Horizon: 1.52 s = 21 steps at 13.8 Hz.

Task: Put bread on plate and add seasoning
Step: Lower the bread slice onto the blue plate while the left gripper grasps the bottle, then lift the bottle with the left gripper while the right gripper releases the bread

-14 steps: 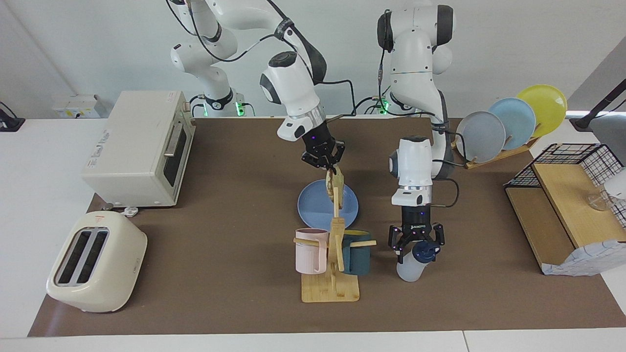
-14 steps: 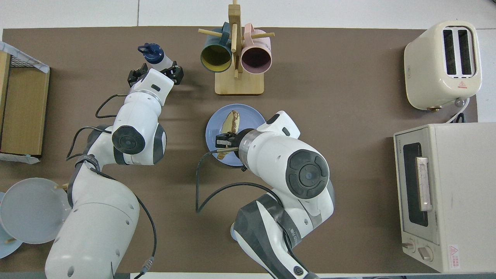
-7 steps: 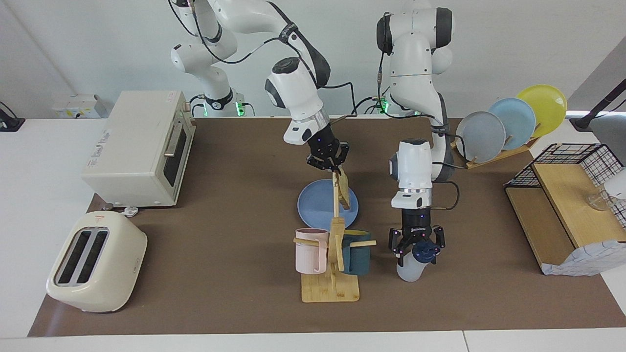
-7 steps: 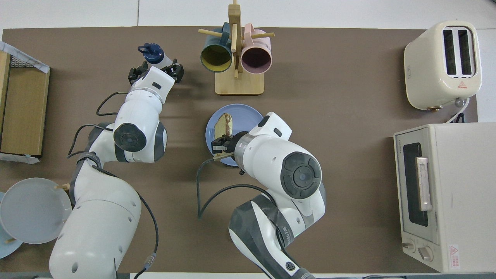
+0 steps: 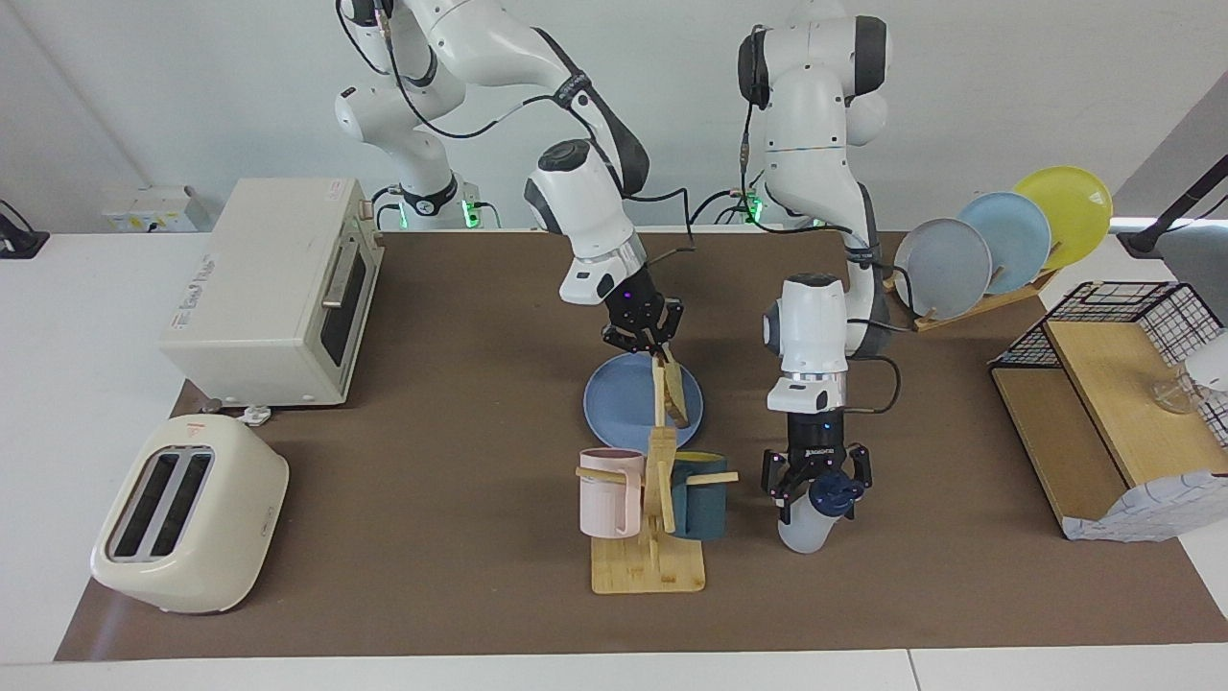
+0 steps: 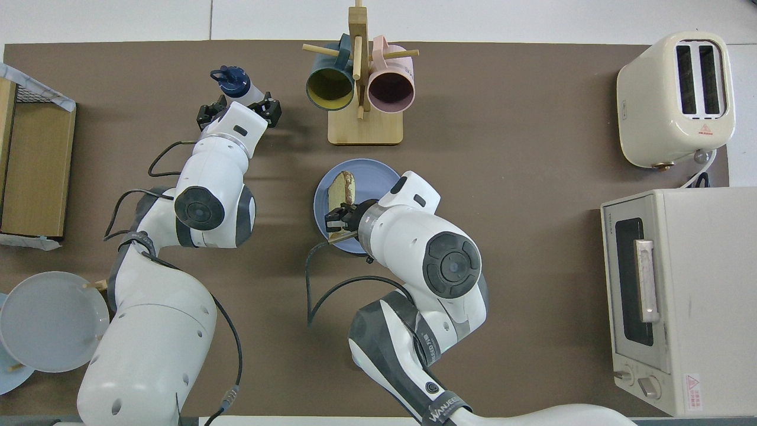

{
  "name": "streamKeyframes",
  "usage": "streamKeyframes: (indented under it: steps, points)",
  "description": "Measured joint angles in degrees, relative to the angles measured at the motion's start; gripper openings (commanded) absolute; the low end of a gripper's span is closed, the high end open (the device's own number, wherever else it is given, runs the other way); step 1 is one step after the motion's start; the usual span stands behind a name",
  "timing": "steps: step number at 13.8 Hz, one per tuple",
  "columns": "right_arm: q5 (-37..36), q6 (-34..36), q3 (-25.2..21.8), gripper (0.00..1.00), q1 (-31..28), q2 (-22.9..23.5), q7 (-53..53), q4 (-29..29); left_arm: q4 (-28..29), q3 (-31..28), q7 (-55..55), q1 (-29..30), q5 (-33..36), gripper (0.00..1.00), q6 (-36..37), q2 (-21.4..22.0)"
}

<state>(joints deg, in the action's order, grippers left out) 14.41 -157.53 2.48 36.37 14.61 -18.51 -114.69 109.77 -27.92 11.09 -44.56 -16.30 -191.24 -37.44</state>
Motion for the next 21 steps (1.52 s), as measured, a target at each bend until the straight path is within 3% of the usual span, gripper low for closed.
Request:
streamKeyframes:
  steps: [2,3,10,11,12,13,17,21]
  points:
    - [0.0,0.0,0.0,0.0,0.0,0.0,0.0,-0.1,0.0,0.0,0.0,0.0,0.0,0.34,0.0,-0.2]
    - [0.0,0.0,0.0,0.0,0.0,0.0,0.1,-0.1,0.0,0.0,0.0,0.0,0.0,0.02,0.0,-0.2]
    - [0.0,0.0,-0.2,0.0,-0.5,0.0,0.2,-0.3,-0.6,-0.1,0.0,0.1,0.0,0.0,0.0,-0.2]
    - [0.0,0.0,-0.2,0.13,-0.7,0.0,0.2,-0.4,-1.0,-0.2,0.0,0.6,0.0,0.0,0.0,-0.2]
    - [0.0,0.0,-0.3,0.52,-1.1,0.0,0.2,-0.5,-1.5,-0.3,0.0,1.2,0.0,0.0,0.0,-0.2]
    - [0.0,0.0,-0.3,1.0,-1.5,0.0,0.2,-0.6,-2.0,-0.3,0.0,1.9,0.0,0.0,0.2,0.0]
    - [0.0,0.0,-0.3,1.0,-2.0,0.0,0.2,-0.7,-3.5,-0.5,-1.2,3.1,1.9,0.0,6.4,3.8]
    - [0.0,2.2,-0.4,1.0,-3.4,-0.6,0.3,-0.5,-3.6,-0.5,-11.8,3.6,3.5,0.0,15.5,10.6]
